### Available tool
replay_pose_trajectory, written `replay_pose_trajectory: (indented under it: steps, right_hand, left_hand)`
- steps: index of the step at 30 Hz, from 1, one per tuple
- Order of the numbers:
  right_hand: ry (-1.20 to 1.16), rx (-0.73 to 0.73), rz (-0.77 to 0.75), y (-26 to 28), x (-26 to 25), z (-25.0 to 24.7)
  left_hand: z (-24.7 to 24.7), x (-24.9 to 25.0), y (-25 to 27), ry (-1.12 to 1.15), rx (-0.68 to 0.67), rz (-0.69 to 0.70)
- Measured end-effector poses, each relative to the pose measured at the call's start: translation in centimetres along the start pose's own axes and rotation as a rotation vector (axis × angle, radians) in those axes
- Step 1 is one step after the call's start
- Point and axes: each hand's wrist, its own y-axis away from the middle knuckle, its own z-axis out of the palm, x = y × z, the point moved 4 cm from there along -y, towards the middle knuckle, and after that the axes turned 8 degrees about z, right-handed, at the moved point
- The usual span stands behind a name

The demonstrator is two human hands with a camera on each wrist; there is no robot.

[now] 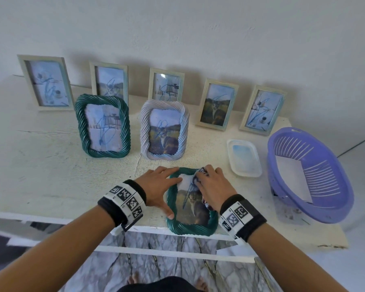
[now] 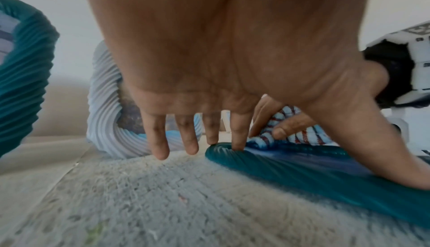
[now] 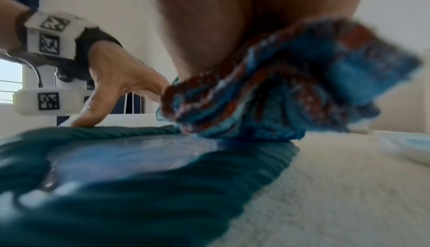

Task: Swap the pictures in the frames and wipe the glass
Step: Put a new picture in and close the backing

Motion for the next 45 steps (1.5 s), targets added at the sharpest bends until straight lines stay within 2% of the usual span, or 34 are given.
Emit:
replay_pose_trajectory:
  steps: [3,6,9,12,14,18,21,24,27,31,33,38,40,42,45]
  right_hand:
    - [-0.034,0.051,-0.035,-0.3,-0.7,-0.3]
    - [-0.242,0.133,-0.075,0.6,-1.2,-1.0]
    - [-0.368,0.114,-0.153,2.1,-0.9,-1.5]
    - [-0.341,0.055,-0.234,2.2,0.1,-2.1]
    - [-0.254,0.018,-0.213,1.2,0.6,-2.3]
    - [-0.25,0.093,-0.139,0.2,-1.1,-3.3]
    - [-0.359,0.08,-0.244,2.0,-3.1,-2.8]
    - [-0.389,0.034,-0.332,3.2,-2.7,-2.3]
    - [-0.258,0.0,-0.26,1.8,-0.9,-3.0]
    - [-0.271,0.089,-0.094,0.3,-0.5,-3.3]
    - [-0.335,0.097,-0.095,0.9,-1.1,-2.7]
    - [-0.424,0.02,-0.254,3.1,-0.1,-1.9]
    - [-0.304,0.08,-0.259,2.1,0.1,-2.4]
    - [-0.158,0.067,-0.216,0.6,-0.6,-2.6]
    - [-0.199,0.036,-0.144,-0.1,-1.6,-2.6]
  left_hand:
    - [0.3,0.1,-0.1,-0.058,0.014,-0.005]
    - [0.1,0.3,-0.3,-0.106,0.02,-0.004]
    - [-0.1,0.4,-0.4,-0.129,0.026,0.004]
    - [-0.1,0.4,-0.4,-0.13,0.019,0.009]
    - [-0.1,0.4,-0.4,-0.132,0.02,0.019]
    - [-0.1,0.5,-0.5,-0.121,0.026,0.028]
    - [-0.1,0.5,-0.5,-0.11,0.027,0.023]
    - [-0.2,0.5,-0.3,-0.113,0.015,0.024]
    - [-0.3,0.5,-0.2,-0.109,0.023,0.028]
    - [-0.2,0.5,-0.3,-0.103,0.023,0.022]
    - [-0.2,0.5,-0.4,-0.103,0.019,0.02]
    - [-0.4,0.6,-0.3,-0.109,0.014,0.024]
    - [-0.4,0.6,-0.3,-0.109,0.018,0.027]
    - [-0.4,0.7,-0.3,-0.108,0.017,0.028]
    - [-0.4,0.6,-0.2,-0.106,0.019,0.024]
